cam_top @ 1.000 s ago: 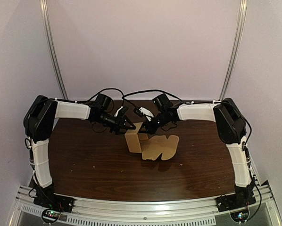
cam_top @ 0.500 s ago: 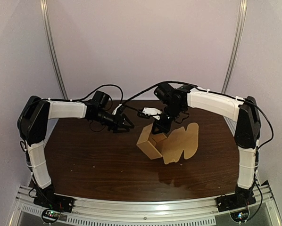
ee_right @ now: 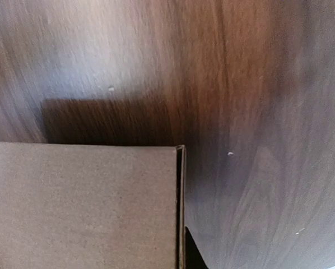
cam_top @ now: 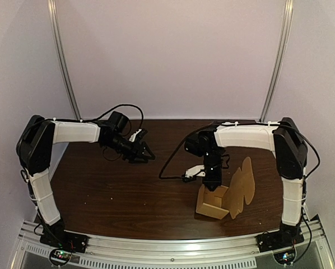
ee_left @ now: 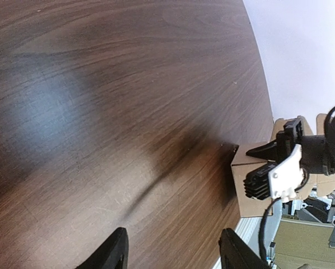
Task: Fold the paper box
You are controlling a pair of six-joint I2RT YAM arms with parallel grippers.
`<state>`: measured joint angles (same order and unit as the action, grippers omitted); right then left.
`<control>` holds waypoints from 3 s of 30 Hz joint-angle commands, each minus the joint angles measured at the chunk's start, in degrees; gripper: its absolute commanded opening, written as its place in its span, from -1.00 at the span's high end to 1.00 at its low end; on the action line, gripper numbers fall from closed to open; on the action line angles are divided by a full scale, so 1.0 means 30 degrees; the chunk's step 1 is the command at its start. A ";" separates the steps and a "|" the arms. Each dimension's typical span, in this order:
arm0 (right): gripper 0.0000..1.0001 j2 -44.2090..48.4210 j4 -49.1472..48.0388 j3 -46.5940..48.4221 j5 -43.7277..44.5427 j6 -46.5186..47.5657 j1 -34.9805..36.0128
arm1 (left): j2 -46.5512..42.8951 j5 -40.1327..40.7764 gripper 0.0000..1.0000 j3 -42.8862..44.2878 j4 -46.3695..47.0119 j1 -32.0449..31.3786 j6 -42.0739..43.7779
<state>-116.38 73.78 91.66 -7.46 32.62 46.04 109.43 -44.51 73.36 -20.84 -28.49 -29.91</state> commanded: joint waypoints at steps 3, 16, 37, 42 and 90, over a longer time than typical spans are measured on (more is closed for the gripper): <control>0.77 0.1101 -0.2306 -0.2105 0.0955 -0.0940 0.0067 | -0.1119 0.0720 -0.16 -0.0390 -0.0102 0.0093 0.0714; 0.65 0.1607 -0.3332 -0.3778 0.2051 -0.1438 0.0063 | -0.1349 0.0759 -0.16 -0.0407 -0.0172 0.0093 0.0771; 0.93 0.2882 -0.5114 -0.4972 0.2400 -0.2231 0.0213 | -0.1456 0.1645 -0.15 -0.1115 0.1407 -0.0027 -0.0207; 0.92 0.4776 -0.4378 -0.2241 0.2148 -0.2131 0.0212 | -0.1376 0.2806 -0.15 -0.2215 0.3532 -0.0794 -0.1406; 0.78 0.2707 -0.8707 -0.0328 0.1980 -0.1817 0.1147 | 0.0374 0.6812 -0.16 -0.5126 1.5052 -0.5086 -1.1672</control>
<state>-107.02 44.97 94.19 4.38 26.13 49.21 115.31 -28.86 59.81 32.56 -45.25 -69.08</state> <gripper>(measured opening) 0.096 0.573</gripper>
